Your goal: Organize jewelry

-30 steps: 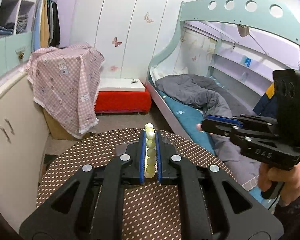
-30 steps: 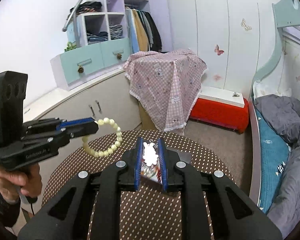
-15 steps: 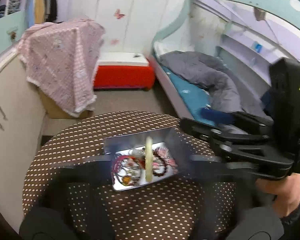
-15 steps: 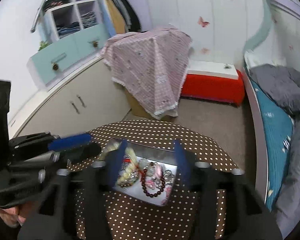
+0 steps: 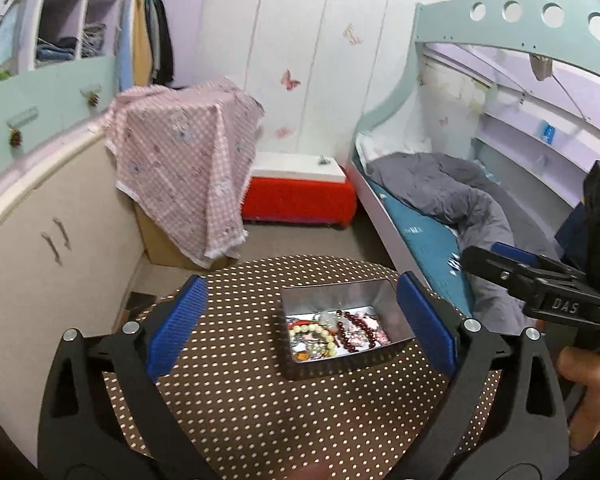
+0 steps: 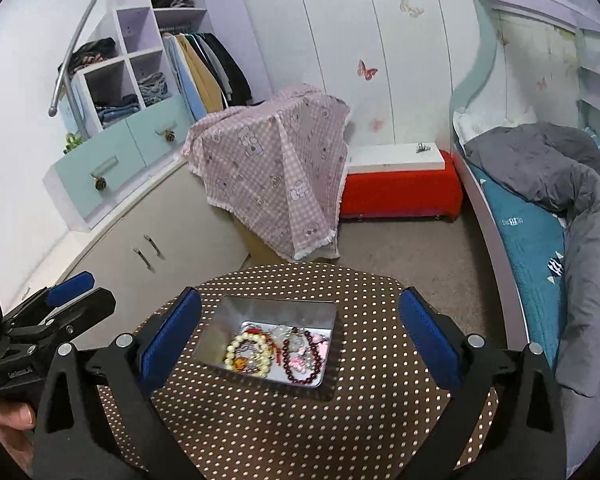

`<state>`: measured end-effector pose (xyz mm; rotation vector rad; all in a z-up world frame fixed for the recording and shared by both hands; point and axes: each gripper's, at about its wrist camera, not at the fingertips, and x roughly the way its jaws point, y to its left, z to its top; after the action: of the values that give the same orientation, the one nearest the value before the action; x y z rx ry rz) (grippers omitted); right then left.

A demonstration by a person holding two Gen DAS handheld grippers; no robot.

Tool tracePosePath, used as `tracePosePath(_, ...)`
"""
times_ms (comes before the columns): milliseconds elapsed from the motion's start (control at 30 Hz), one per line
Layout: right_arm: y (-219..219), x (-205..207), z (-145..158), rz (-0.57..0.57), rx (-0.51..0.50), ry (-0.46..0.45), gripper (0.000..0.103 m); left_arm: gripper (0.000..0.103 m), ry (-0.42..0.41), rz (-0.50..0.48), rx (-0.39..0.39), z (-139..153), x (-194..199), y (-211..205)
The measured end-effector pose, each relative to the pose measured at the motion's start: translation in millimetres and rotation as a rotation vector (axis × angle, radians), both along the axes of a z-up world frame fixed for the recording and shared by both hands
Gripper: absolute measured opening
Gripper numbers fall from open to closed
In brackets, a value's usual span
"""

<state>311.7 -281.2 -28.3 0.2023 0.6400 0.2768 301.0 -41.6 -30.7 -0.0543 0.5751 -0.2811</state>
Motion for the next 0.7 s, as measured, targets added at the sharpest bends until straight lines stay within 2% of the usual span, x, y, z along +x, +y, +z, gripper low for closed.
tracePosePath(233, 10, -48, 25, -0.028, -0.014, -0.060, 0.095, 0.094, -0.094, 0.095, 0.038, 20, -48, 9)
tracePosePath(467, 21, -109, 60, -0.071, -0.049, -0.187, 0.095, 0.097, -0.243, 0.185, 0.056, 55, -113, 23)
tracePosePath(700, 31, -162, 66, -0.111, -0.095, -0.252, 0.095, 0.097, -0.296, 0.235, 0.090, 65, -161, 25)
